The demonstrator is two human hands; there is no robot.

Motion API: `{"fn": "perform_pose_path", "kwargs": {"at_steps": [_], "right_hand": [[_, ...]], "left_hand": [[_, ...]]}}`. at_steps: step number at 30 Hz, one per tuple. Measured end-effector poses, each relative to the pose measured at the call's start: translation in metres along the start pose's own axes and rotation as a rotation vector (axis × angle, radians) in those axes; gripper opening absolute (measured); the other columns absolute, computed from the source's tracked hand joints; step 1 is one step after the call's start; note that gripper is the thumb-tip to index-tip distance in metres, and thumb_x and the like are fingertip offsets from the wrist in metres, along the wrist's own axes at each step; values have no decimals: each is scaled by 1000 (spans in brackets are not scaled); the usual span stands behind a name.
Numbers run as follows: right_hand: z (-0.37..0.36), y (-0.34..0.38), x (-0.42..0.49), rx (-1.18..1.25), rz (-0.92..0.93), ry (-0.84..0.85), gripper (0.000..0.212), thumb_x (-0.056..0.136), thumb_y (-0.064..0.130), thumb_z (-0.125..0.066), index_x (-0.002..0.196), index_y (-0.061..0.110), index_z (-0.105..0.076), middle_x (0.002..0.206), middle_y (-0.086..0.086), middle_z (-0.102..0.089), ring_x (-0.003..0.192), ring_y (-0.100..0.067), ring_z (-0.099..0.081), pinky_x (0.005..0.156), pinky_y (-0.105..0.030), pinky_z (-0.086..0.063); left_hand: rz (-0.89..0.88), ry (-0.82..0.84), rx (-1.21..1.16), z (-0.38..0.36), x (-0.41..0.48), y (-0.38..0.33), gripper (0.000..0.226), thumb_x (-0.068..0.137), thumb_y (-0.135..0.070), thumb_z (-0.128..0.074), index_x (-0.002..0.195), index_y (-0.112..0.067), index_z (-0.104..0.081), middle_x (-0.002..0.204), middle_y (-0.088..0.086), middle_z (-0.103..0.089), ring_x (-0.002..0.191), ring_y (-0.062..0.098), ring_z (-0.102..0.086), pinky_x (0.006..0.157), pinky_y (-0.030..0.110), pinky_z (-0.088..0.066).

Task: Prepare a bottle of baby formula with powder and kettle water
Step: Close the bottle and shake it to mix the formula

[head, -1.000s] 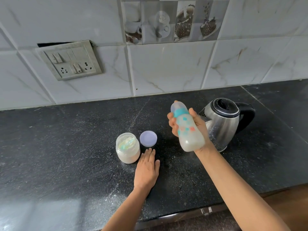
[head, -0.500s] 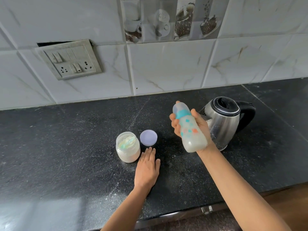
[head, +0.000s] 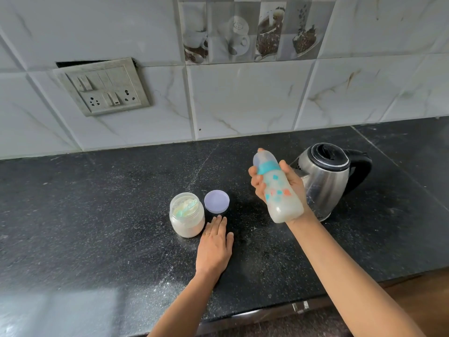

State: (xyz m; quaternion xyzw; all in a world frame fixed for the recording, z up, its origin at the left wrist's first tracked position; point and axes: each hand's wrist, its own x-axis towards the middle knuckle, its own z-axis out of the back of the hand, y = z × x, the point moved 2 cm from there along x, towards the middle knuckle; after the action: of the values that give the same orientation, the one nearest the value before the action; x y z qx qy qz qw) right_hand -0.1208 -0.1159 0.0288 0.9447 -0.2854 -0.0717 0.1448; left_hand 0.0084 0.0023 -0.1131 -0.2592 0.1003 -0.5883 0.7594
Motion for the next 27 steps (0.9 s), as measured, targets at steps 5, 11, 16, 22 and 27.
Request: {"fn": "perform_pose_path", "kwargs": {"at_steps": [5,11,16,22,27], "right_hand": [[5,-1,2,27,20,-74,75,72,19,-81,135,8,-40,111,-22,-61,92,-32,-65,76,-41,-58],[1,-5,5,-30,4,-73,74,70,19,-82,132,9,-43,110,-20,-61,90,-30,-66,76,-40,-58],[-3,-7,3,-41,-49,-25,64,73,17,-79,128,1,-49,110,-22,-60,89,-30,-64,77,-38,-57],[-2,-3,5,-11,-77,-7,61,75,18,-78,127,-2,-52,110,-23,-59,89,-30,-64,77,-38,-57],[2,-1,4,-30,-4,-54,72,69,21,-83,130,9,-46,109,-19,-62,88,-29,-66,77,-38,-58]], "left_hand": [[4,-1,2,0,-1,1,50,100,-34,-34,145,-13,-32,153,4,-30,143,15,-18,115,23,-3],[1,0,-2,0,0,1,50,100,-34,-35,145,-13,-32,153,4,-30,143,16,-19,115,25,-5],[-6,1,1,-1,1,1,49,99,-32,-37,144,-11,-35,151,6,-33,142,18,-22,116,27,-9],[-23,-5,14,0,1,0,49,99,-31,-37,143,-10,-36,150,7,-35,141,19,-24,114,25,-7],[-20,-7,18,-1,0,1,48,99,-31,-38,142,-10,-37,149,7,-36,141,20,-25,114,25,-7]]}}
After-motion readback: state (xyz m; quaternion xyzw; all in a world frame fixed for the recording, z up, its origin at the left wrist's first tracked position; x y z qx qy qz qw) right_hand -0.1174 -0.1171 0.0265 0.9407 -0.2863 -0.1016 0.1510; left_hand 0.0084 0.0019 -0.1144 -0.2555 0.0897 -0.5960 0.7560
